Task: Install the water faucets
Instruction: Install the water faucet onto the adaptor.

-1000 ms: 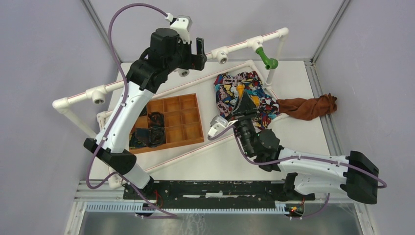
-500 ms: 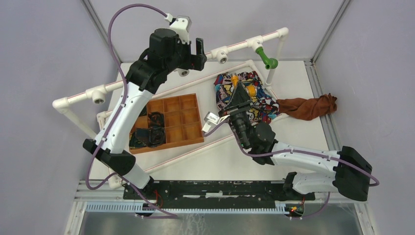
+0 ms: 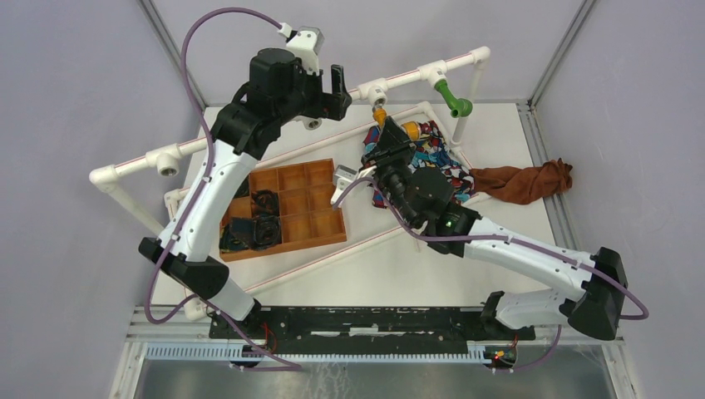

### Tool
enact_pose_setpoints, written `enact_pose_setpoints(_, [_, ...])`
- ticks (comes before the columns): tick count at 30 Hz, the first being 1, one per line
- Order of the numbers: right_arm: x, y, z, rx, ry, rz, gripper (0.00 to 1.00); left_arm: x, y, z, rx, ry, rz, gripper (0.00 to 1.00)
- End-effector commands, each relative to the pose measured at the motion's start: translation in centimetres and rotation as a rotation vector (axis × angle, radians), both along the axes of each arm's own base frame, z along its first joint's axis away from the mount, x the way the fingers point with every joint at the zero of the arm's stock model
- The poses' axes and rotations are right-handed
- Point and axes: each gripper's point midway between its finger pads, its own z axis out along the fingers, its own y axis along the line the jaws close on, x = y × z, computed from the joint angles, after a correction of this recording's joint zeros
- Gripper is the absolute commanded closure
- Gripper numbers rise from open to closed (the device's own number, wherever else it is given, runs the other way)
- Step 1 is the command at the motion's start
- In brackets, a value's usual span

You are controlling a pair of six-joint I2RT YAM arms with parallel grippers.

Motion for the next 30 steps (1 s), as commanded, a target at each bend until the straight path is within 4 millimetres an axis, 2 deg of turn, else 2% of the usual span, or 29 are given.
enact_pose_setpoints(1, [0.8, 0.3, 0.1, -0.016, 0.070, 0.000, 1.00, -2.4, 0.4, -3.8, 0.067, 0.156, -0.054, 0.01])
enact_pose_setpoints(6, [1.4, -0.2, -0.8, -0.036, 0.081, -0.033, 1.00, -2.7, 0.5, -3.3, 0.050, 0.150, -0.053, 0.00])
enact_pose_setpoints(13, [2.6, -0.8, -1.4, -0.065, 0.081, -0.060, 1.00, -2.1, 0.2, -4.9, 0.088, 0.176, -0.066, 0.00])
enact_pose_setpoints(22, [4.6, -1.1, -0.9, -0.103, 0.068, -0.080, 1.00, -1.8, -0.5, -5.8, 0.082, 0.188, -0.096, 0.00])
enact_pose_setpoints(30, [4.7, -1.4, -0.6, -0.143, 0.030, -0.096, 1.00, -1.3, -0.7, -6.5, 0.085, 0.208, -0.098, 0.00])
